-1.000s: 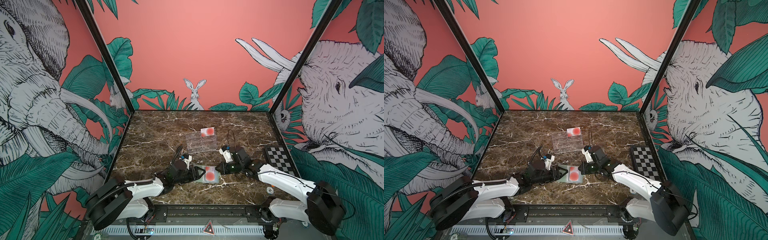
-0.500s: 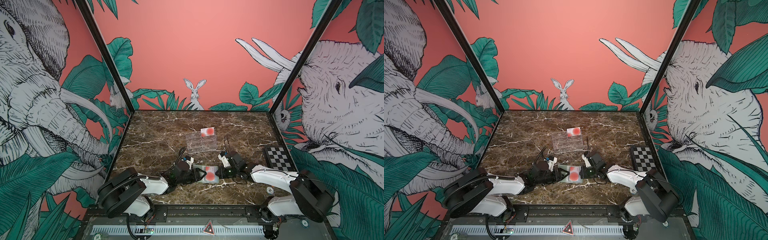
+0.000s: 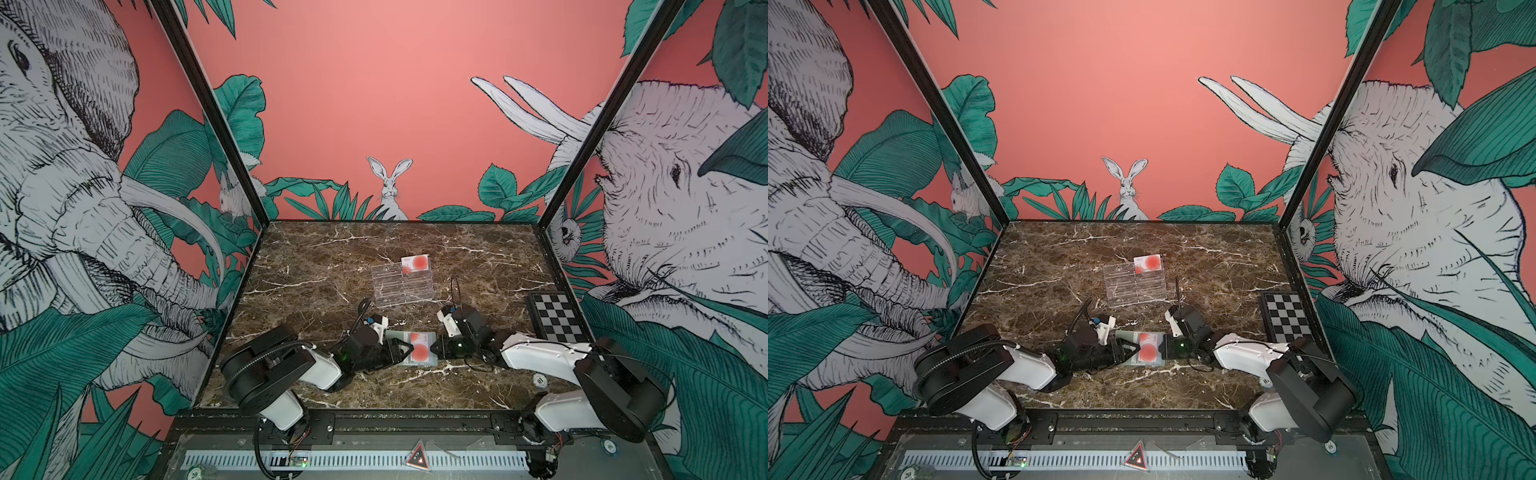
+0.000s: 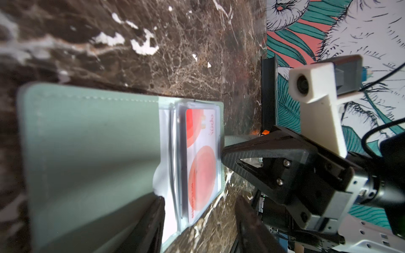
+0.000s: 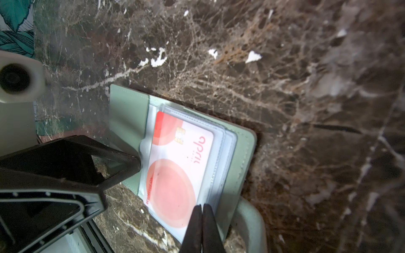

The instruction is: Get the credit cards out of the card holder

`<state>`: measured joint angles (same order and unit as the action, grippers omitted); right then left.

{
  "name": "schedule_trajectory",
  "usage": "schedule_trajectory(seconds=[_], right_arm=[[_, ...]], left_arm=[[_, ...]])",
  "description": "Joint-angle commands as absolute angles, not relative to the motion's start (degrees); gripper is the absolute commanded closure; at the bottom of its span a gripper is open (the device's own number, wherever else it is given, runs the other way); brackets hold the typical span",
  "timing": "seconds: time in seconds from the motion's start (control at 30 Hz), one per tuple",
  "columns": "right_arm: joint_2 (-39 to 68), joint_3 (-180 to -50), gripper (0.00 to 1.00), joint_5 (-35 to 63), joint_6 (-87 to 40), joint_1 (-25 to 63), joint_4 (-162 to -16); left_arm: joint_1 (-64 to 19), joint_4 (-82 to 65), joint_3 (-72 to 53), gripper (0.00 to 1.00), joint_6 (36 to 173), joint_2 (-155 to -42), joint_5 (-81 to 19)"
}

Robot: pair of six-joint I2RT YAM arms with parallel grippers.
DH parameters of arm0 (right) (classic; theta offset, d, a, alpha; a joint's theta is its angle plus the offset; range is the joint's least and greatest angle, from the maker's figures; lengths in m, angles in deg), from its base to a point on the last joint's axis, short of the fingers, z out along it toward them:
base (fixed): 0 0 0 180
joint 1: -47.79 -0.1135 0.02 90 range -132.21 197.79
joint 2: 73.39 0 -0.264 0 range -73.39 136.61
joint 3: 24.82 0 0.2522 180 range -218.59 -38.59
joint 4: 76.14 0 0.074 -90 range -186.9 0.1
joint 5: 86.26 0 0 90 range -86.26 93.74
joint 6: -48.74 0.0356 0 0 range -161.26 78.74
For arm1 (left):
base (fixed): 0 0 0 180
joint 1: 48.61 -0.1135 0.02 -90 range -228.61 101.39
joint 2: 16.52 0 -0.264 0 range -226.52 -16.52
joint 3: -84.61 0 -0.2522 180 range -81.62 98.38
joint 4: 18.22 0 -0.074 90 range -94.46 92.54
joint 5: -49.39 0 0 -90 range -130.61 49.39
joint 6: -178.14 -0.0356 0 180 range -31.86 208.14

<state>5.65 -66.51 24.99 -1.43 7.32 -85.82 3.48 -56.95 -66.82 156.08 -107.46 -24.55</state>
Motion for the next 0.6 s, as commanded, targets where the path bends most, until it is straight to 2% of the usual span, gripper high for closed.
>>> schedule_trajectory(seconds=[0.0, 0.57], right_arm=[[3.1, -66.3, 1.00, 24.0, -1.1, 6.8, -85.2], [8.3, -65.9, 1.00, 24.9, -0.5, 4.7, -79.5]], left_arm=[[4.0, -62.3, -68.2, 0.50, 157.2, -109.3, -24.5], [4.5, -72.9, -69.3, 0.62, 159.4, -118.5, -24.3]])
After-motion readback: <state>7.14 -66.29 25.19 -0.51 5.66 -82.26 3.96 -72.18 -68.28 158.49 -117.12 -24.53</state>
